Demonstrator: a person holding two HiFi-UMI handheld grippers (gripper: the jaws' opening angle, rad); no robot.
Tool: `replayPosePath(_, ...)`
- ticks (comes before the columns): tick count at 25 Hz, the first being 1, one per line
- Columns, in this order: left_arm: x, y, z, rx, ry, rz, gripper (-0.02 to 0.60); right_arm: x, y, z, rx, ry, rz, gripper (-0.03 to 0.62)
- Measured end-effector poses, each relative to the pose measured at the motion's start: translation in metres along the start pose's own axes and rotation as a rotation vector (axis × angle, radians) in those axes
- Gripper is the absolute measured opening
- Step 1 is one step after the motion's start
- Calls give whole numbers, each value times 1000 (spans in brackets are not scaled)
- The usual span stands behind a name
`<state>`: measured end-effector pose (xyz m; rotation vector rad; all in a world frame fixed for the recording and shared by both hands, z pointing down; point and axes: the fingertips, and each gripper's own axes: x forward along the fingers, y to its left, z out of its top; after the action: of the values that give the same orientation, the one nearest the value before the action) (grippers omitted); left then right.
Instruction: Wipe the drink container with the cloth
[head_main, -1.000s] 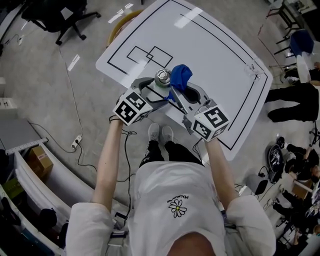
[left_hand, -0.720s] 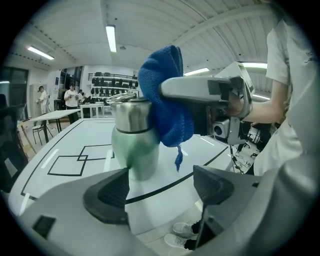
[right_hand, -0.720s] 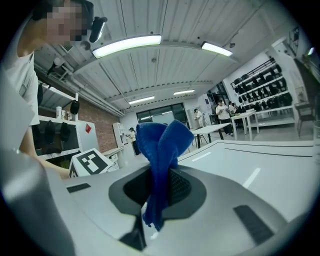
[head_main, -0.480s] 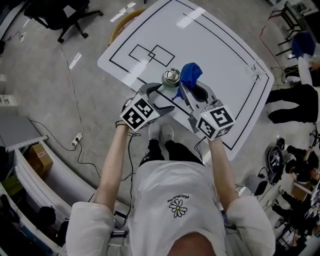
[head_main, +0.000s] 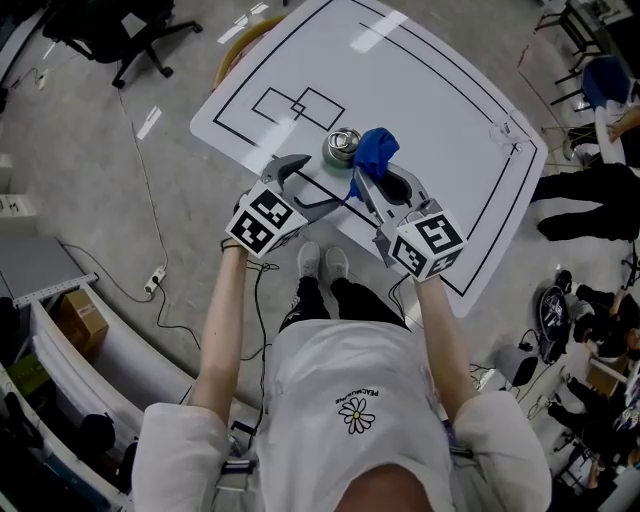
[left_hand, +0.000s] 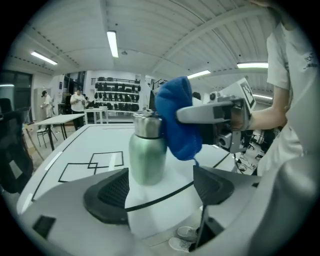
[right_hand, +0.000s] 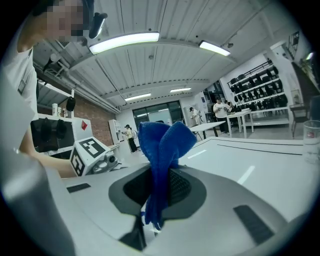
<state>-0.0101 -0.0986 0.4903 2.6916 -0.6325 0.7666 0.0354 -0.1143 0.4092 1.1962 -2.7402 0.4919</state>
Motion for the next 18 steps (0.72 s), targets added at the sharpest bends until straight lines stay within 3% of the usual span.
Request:
replayPosePath(2, 2, 18, 4, -15, -13, 25, 390, 0, 0, 0, -1, 0, 1, 43)
replayPosePath(5, 13, 21, 10, -13, -15, 1, 390, 0, 2, 1, 5, -2, 2, 43)
replayPosePath(15, 16, -16, 1, 6, 31, -46, 390, 1, -3, 1, 12, -7, -33, 43)
replayPosePath(18, 21, -31, 2, 18, 27, -74, 390, 3, 5, -1, 3, 6, -5, 43)
